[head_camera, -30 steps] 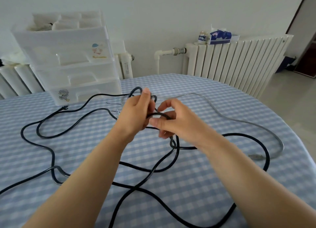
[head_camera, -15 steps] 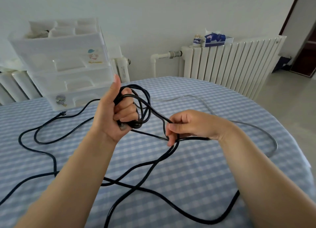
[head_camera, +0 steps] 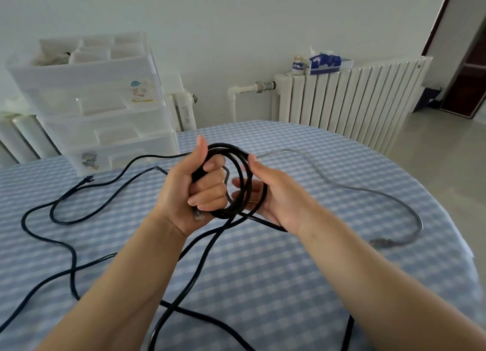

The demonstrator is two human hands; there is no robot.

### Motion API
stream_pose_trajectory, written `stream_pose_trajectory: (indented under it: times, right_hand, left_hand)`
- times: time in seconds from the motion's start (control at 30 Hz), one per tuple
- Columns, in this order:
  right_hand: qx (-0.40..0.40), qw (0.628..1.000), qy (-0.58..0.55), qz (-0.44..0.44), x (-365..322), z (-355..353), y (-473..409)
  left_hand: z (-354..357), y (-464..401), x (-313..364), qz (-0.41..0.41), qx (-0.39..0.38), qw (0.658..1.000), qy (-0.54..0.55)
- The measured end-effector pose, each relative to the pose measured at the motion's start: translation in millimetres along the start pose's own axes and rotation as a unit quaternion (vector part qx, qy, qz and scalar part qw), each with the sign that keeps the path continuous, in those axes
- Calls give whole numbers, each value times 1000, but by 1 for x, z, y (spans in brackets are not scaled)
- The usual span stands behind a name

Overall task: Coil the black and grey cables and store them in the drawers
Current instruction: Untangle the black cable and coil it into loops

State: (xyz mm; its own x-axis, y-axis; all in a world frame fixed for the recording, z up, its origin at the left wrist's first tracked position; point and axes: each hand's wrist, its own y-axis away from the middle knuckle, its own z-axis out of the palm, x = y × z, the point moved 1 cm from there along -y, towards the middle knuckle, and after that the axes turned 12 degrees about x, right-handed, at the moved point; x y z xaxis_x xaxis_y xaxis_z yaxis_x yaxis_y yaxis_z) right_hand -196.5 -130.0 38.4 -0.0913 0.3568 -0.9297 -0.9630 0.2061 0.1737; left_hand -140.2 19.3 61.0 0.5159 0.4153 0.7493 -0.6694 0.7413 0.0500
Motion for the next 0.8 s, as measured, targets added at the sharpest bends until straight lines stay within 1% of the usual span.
stream_pose_trajectory:
  times: [0.03,0.1,0.2,0.27,0.33,0.4,0.47,0.53,0.6,0.7,0.8]
  right_hand:
    - [-3,1000,-5,11,0,-1,0]
    - [-35,999,11,12,-1,-4,0]
    - [-70,996,38,-28,-3,-4,0]
    - [-80,995,22,-51,-2,-2,1]
    - [-95,994,-25,-37,-1,0,1]
    - [-110,991,-79,1,-1,2,3]
    - [-133,987,-87,12,-3,0,2]
    - [-156,984,-88,14,-5,-1,2]
    - [-130,987,-93,28,-8,-1,4]
    - [-45,993,-103,32,-9,5,9]
    - [14,993,-112,23,-7,9,9]
  left_hand:
    - [0,0,0,4,36,999,-35]
    - [1,1,1,18,101,991,-87]
    - [5,3,2,35,148,979,-133]
    - [7,3,2,47,169,972,-155]
    - [11,3,0,48,176,972,-145]
    - [13,3,-1,30,175,976,-128]
    - [17,4,-1,5,151,982,-113]
    - [20,4,1,-1,120,987,-105]
    - [22,4,1,1,103,990,-97]
    - [22,2,-8,-1,88,995,-49]
    - [22,0,-16,0,99,995,-26]
